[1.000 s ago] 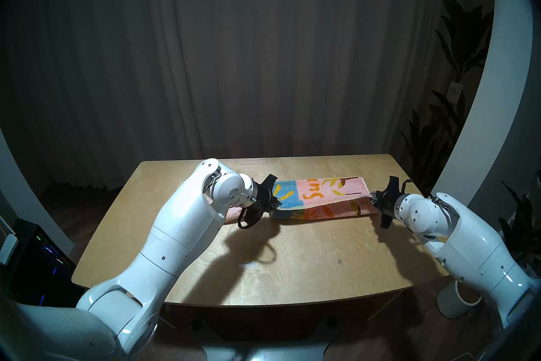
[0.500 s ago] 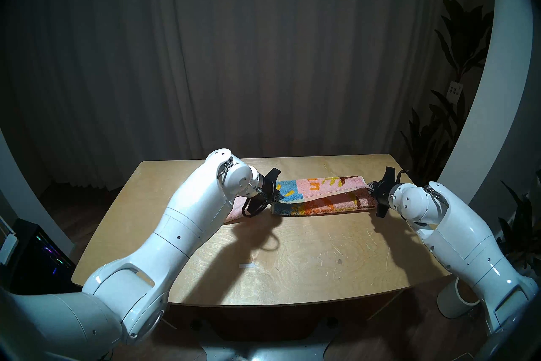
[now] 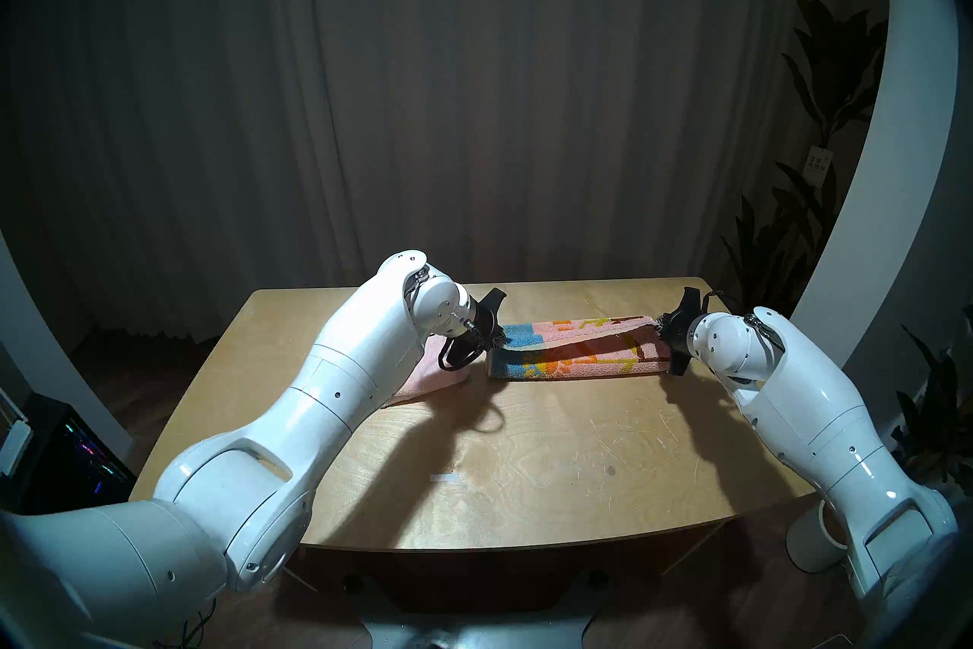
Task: Fold each towel twice and stack them on table
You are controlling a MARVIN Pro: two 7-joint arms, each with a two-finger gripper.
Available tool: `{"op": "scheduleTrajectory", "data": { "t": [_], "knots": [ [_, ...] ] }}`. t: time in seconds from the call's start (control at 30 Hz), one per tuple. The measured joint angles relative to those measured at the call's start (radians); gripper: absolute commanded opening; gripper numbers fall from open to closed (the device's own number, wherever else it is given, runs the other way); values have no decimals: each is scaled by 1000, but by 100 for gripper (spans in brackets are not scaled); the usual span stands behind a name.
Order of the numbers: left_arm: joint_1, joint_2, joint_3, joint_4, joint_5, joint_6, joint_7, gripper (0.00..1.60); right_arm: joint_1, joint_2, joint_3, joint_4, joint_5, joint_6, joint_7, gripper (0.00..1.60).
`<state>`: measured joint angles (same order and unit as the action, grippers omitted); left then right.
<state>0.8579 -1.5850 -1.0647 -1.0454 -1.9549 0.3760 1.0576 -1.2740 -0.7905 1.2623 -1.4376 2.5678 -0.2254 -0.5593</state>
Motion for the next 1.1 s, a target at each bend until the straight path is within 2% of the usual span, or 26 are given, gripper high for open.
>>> {"op": "scheduleTrajectory", "data": {
  "t": [0.63, 0.7, 0.73, 0.77, 0.8, 0.83, 0.9, 1.03, 1.1],
  "knots": [
    [-102, -49, 0, 233, 45, 26, -91, 0, 176, -127, -67, 200, -155, 25, -87, 0],
    [-111, -54, 0, 251, 49, 28, -99, 6, 191, -137, -73, 219, -167, 29, -92, 0],
    [-117, -56, 0, 264, 51, 30, -104, 10, 203, -144, -77, 233, -176, 32, -97, 4],
    [-121, -58, -1, 271, 53, 31, -108, 33, 209, -148, -79, 241, -181, 34, -99, 26],
    [-127, -61, -1, 283, 55, 32, -113, 33, 219, -154, -83, 254, -189, 37, -103, 26],
    [-129, -62, -1, 288, 56, 33, -116, 41, 224, -157, -85, 260, -192, 39, -104, 44],
    [-142, -67, -3, 314, 61, 35, -128, 48, 247, -171, -93, 289, -208, 46, -108, 59],
    [-162, -72, -6, 354, 70, 39, -149, 48, 283, -193, -108, 337, -228, 65, -109, 72],
    [-172, -75, -8, 374, 74, 40, -160, 56, 302, -203, -116, 362, -238, 75, -108, 79]
  ]
}}
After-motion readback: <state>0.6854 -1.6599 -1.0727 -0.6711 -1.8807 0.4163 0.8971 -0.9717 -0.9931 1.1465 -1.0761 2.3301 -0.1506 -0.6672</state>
